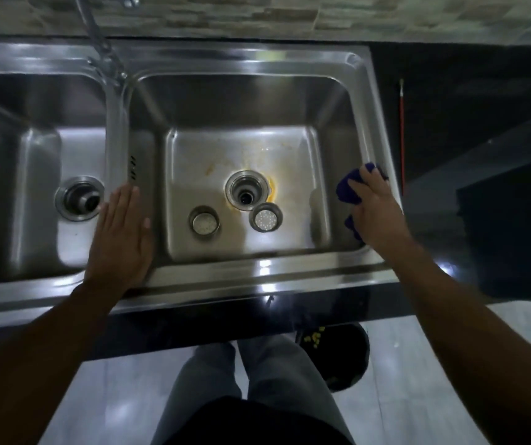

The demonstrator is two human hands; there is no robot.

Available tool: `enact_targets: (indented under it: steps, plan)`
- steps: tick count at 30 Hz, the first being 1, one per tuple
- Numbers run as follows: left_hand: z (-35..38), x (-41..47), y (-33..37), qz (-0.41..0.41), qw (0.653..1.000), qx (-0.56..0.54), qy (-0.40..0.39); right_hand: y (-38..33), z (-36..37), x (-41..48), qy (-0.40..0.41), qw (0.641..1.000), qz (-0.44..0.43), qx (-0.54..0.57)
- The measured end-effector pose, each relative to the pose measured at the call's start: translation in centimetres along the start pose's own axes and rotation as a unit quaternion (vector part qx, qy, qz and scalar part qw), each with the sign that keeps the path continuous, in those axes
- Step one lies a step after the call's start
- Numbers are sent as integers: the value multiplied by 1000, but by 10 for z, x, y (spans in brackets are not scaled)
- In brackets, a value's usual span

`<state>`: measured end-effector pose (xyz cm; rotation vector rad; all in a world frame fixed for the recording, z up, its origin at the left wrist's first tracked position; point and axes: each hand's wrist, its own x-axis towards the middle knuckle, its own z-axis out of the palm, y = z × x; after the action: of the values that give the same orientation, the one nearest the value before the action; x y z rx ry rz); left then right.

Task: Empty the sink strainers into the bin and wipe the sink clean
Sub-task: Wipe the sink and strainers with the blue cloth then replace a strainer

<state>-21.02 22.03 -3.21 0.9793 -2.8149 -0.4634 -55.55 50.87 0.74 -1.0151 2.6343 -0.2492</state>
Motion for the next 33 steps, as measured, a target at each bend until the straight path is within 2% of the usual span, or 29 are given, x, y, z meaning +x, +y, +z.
enact_targets:
  steps: [3, 8, 10, 13, 16, 20, 24, 29, 33]
  plan:
    - [-4, -12, -15, -10, 1000, 14, -3, 12, -2, -49, -3, 997, 21, 72]
    - [-10, -22, -28, -11, 1000, 9, -27, -9, 2, -88, -25, 996, 28, 83]
    - [-11, -23, -27, -12, 999, -15, -37, -50, 13, -91, -26, 995, 7, 99]
    - [-13, -25, -23, -3, 998, -51, -31, -138, 44, -92, -46, 986, -83, 134]
    - [-16, -27, -24, -38, 993, -100, -43, -231, 83, -85, -52, 975, -162, 140]
    - [-24, -28, -25, -63, 985, -147, -67, -301, 103, -72, -77, 978, -160, 113]
    - [-26, -28, -25, -62, 982, -163, -65, -287, 97, -80, -62, 982, -136, 117]
    - [-27, -17, -30, -28, 992, -116, -31, -201, 66, -77, -48, 995, -63, 62]
    - [-30, 5, -34, -53, 990, -131, -21, -148, 43, -63, -57, 998, 6, 24]
